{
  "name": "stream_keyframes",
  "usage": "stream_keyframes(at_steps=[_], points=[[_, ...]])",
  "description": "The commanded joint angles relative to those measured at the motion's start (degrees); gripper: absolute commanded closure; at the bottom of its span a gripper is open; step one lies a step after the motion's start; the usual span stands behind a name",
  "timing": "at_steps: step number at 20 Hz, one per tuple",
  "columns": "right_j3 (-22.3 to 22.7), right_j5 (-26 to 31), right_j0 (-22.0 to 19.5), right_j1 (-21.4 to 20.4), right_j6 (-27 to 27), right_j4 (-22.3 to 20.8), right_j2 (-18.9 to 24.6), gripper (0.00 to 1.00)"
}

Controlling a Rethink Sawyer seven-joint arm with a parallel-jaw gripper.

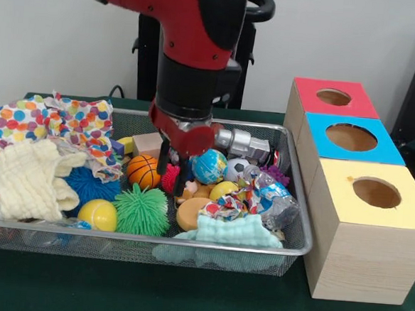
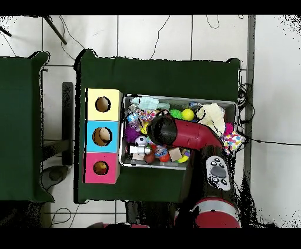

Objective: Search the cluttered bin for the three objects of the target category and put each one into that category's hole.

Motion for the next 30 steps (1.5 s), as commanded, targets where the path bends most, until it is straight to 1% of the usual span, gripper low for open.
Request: stream_keyframes(at_steps=[1,3,5,6,10,14,17,19,23,25,27,30], points=[[3.12,-4.76,-0.4,7.6,12.78,4.69,-1.92,0.0],[4.23,-4.17,0.87,6.67,13.33,5.99,-2.88,0.0],[5.0,-1.63,2.8,5.33,14.63,8.08,-4.19,0.0],[5.11,0.11,4.07,4.6,15.48,9.26,-5.0,0.0],[5.07,3.53,7.52,3.59,17.22,13.2,-7.35,0.0],[5.04,7.31,8.48,2.17,16.45,16.53,-8.36,0.0],[4.88,8.75,9.14,1.44,15.6,18.55,-9.2,0.0],[4.6,7.97,9.23,2.27,15.15,19.7,-9.36,0.0],[2.78,0.64,7.5,9.04,12.89,20.64,-8.74,0.0],[2.52,-3.38,6.45,11.53,12.09,21.07,-7.95,0.0],[2.42,-5.49,5.85,12.93,11.6,21.65,-7.45,0.0],[2.55,-6.17,5.96,13.82,11.62,22.87,-7.2,0.0]])
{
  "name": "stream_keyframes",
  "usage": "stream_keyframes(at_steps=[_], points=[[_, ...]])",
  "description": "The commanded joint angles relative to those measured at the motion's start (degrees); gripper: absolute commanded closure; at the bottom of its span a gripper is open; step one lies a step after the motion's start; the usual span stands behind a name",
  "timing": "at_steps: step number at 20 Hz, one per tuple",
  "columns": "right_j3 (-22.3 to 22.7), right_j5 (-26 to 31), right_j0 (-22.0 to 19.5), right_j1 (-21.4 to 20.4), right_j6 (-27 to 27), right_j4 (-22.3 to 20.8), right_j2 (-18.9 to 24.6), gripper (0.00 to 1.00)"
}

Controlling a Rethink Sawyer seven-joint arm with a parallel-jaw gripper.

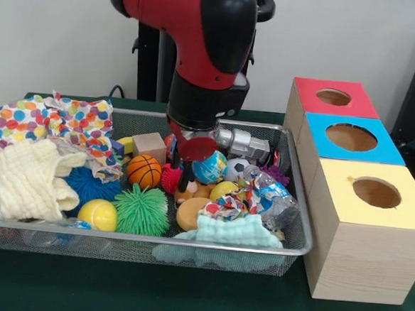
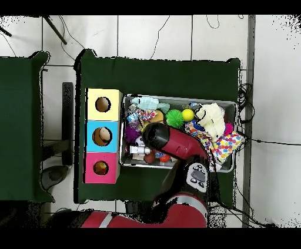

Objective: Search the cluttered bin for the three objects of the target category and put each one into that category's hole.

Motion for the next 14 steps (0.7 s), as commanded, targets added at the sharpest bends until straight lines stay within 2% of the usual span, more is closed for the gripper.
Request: stream_keyframes(at_steps=[1,7,14], points=[[-0.86,-6.79,-2.13,7.62,11.87,4.75,3.16,0.0],[-0.3,-6.63,0.63,8.38,13.71,7.94,2.05,0.0],[-0.91,-0.73,2.27,5.71,12.2,9.8,0.09,0.0]])
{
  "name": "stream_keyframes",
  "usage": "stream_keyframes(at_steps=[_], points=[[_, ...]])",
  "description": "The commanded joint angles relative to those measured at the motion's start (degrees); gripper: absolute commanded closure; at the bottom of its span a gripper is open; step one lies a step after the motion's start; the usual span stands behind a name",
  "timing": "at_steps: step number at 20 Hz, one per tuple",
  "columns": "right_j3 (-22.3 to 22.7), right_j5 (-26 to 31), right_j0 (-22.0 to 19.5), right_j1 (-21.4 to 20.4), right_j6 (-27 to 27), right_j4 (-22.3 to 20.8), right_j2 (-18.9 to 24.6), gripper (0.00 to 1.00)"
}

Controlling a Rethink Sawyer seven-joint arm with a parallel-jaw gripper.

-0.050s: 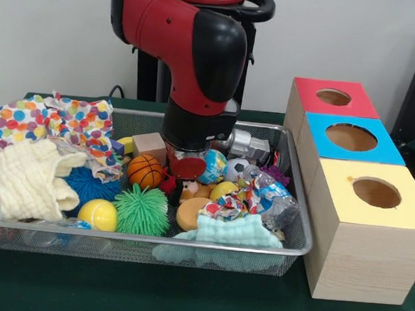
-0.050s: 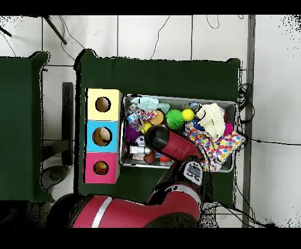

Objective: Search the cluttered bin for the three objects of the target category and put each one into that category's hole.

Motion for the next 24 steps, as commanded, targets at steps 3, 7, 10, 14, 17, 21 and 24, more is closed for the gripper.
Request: stream_keyframes(at_steps=[3,7,10,14,17,21,24], points=[[-1.35,4.52,0.86,-0.49,11.32,4.62,1.64,0.0],[-1.54,6.05,1.5,-1.45,11.46,5.46,1.34,0.0],[-2.63,9.6,3.25,-2.48,12.07,5.62,-0.59,0.0],[-3.66,11.51,4.11,-2.88,12.1,5.97,-1.5,0.0],[-3.39,10.52,4.41,-2.46,12.15,6.4,-1.5,0.0],[-2.57,9.3,5.08,-2.07,12.29,7.06,-1.34,0.0],[-1.55,7.7,5.38,-1.89,12.12,7.54,-0.94,0.0]])
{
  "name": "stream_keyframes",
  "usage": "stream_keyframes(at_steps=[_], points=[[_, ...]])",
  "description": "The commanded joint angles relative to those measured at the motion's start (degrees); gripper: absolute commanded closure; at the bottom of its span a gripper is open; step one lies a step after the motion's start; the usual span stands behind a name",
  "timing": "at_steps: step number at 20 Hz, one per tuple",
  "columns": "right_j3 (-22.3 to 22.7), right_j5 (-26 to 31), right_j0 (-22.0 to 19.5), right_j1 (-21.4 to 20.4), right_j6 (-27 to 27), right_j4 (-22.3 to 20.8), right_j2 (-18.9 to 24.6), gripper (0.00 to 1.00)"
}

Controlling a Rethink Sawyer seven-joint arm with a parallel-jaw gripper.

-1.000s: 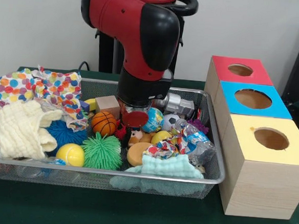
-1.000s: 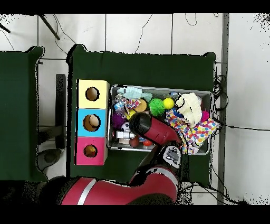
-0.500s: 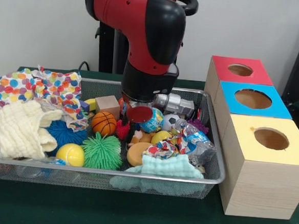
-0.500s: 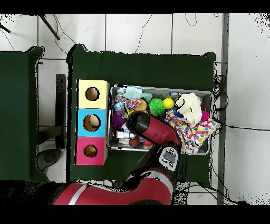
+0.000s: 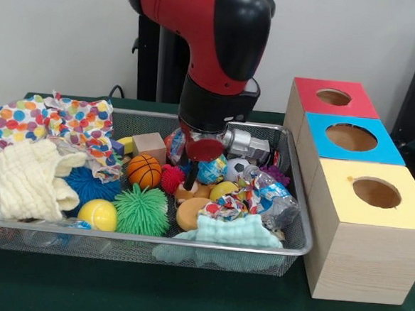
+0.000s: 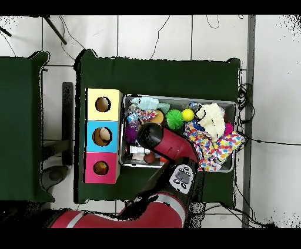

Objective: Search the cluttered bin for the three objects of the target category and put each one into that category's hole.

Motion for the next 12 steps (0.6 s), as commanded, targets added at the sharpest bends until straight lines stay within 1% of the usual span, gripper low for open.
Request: stream_keyframes(at_steps=[1,4,12], points=[[-1.38,0.53,0.17,0.82,11.84,3.82,3.53,0.0],[-1.12,-1.75,-0.37,1.87,11.2,4.16,4.35,0.0],[-2.19,-4.73,0.38,4.77,11.95,5.74,4.98,0.0]])
